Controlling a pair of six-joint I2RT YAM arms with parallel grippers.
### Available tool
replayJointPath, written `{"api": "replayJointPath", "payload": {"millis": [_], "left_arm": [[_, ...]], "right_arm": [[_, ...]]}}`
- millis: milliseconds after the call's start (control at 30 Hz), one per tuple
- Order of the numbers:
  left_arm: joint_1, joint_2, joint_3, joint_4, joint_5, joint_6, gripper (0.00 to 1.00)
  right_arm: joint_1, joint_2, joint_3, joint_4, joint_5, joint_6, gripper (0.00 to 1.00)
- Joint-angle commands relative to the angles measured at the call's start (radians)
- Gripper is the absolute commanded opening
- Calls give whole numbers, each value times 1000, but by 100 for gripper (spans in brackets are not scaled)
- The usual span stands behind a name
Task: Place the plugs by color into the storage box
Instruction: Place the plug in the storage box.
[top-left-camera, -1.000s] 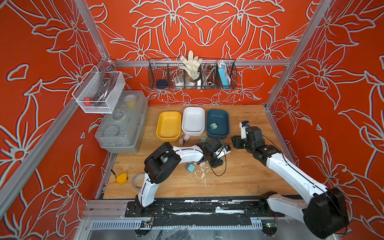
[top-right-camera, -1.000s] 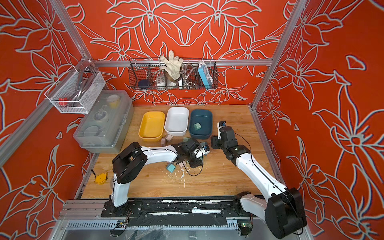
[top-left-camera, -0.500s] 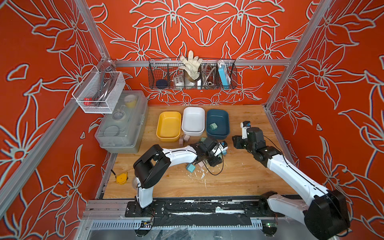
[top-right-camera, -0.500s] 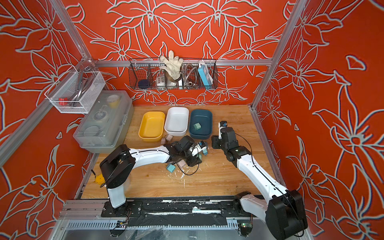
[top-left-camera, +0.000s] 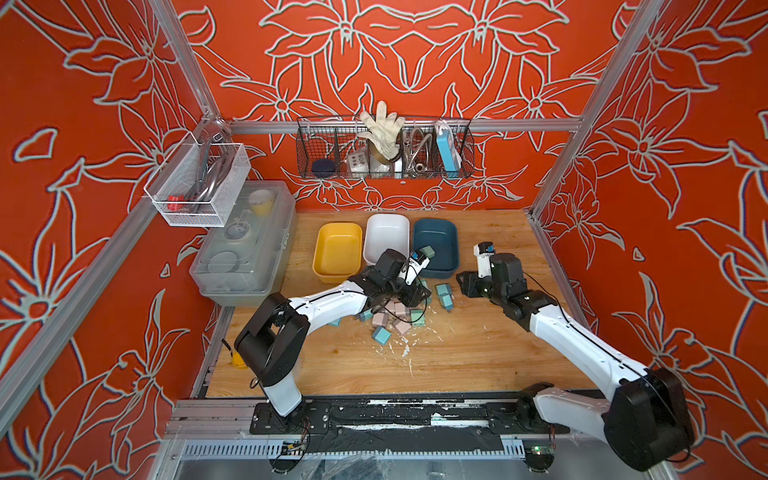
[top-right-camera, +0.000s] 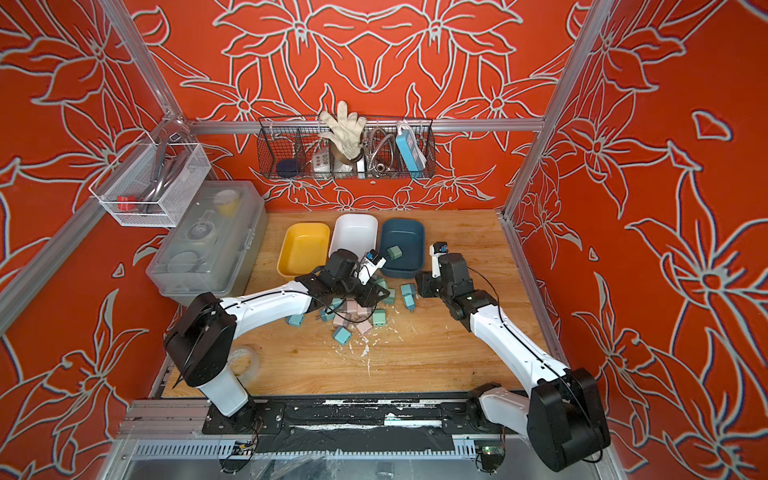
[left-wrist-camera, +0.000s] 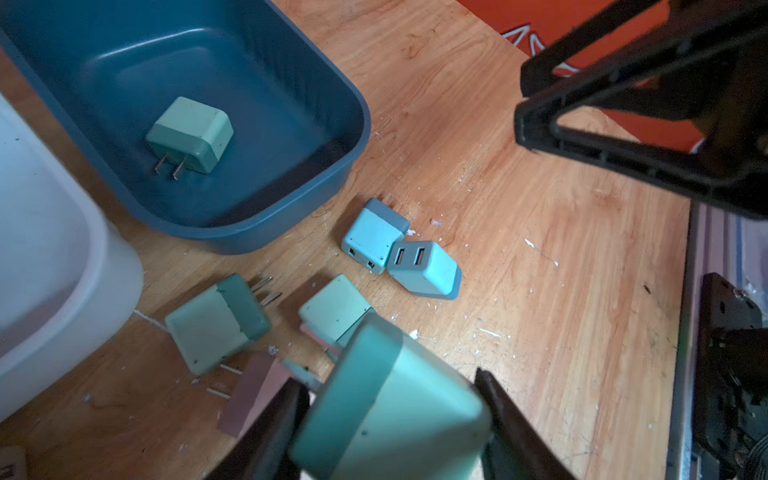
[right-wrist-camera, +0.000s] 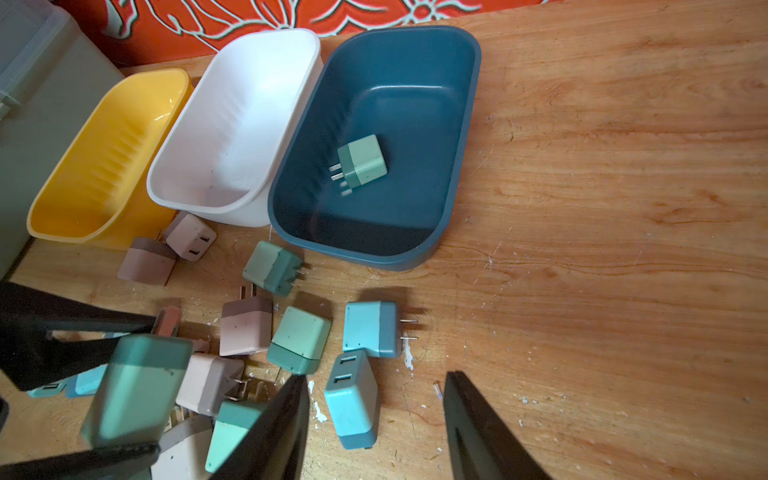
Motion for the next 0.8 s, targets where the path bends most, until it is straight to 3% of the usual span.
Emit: {"api": "replayJointPath", "payload": {"millis": [0, 767], "left_arm": [[10, 23, 35, 23, 22, -29, 9], [34, 345, 440, -49, -38, -38, 0]], "right_arm": [[-4, -4, -12, 27, -23, 4, 57], [3, 47, -20, 39, 23, 40, 58]]}}
